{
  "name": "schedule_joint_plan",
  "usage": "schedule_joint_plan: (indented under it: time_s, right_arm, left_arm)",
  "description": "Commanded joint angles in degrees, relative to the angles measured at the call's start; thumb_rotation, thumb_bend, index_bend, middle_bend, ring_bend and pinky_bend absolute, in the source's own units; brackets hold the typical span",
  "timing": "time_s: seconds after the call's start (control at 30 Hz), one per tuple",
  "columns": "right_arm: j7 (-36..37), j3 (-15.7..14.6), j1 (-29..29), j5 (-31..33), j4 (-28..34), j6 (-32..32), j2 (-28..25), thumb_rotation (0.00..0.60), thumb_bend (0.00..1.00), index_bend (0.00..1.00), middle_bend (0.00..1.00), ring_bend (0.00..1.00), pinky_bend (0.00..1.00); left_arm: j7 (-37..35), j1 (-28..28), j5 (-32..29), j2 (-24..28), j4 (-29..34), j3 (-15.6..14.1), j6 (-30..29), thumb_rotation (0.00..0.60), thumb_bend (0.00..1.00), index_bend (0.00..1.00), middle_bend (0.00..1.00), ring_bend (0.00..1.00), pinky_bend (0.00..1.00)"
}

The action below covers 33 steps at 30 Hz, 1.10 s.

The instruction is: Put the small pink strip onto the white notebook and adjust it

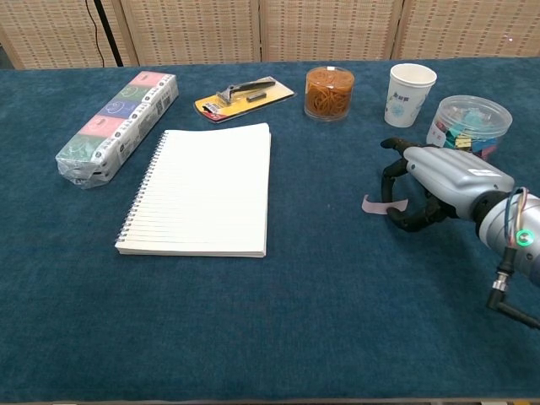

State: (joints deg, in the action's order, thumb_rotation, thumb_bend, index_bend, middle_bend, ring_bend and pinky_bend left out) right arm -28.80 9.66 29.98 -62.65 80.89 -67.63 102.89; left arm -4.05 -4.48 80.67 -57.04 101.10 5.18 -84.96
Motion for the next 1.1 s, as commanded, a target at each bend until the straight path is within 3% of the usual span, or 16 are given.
schedule_joint_plan:
  time_s: [0.03,0.27,0.73,1.1]
  right_arm:
    - [0.0,-0.1,0.0,-0.3,0.0,-0.1,0.1,0.6,0.53,0.57,0.0,0.0,0.01]
    - [0.8,0.0,0.5,-4.8,0.7,-2.3,0.1,0.6,0.54,0.58,0.0,0.0,0.02]
    - [-7.7,3.3,9.1,-11.8,-0.5,-0.6,5.0,0.6,0.54,0.6,0.0,0.0,0.02]
    - [-20.0,6.8,16.9,-7.5,-3.9,5.6,10.7,0.6,0.54,0.6,0.0,0.0,0.03]
  left_arm:
    - [0.0,0.0,0.0,0.0,0.0,0.0,0.0,0.6,0.0,0.0,0.0,0.0,0.0]
    - [-0.4,0.1,0.1,0.1,0.0,0.0,-0.1,0.6,0.0,0.0,0.0,0.0,0.0]
    - [-1.2,0.1,0.2,0.3,-0.1,0.0,0.0,0.6,0.0,0.0,0.0,0.0,0.0]
    - [-2.2,0.0,-0.5,0.6,-0.1,0.2,0.6,0.6,0.0,0.0,0.0,0.0,0.0]
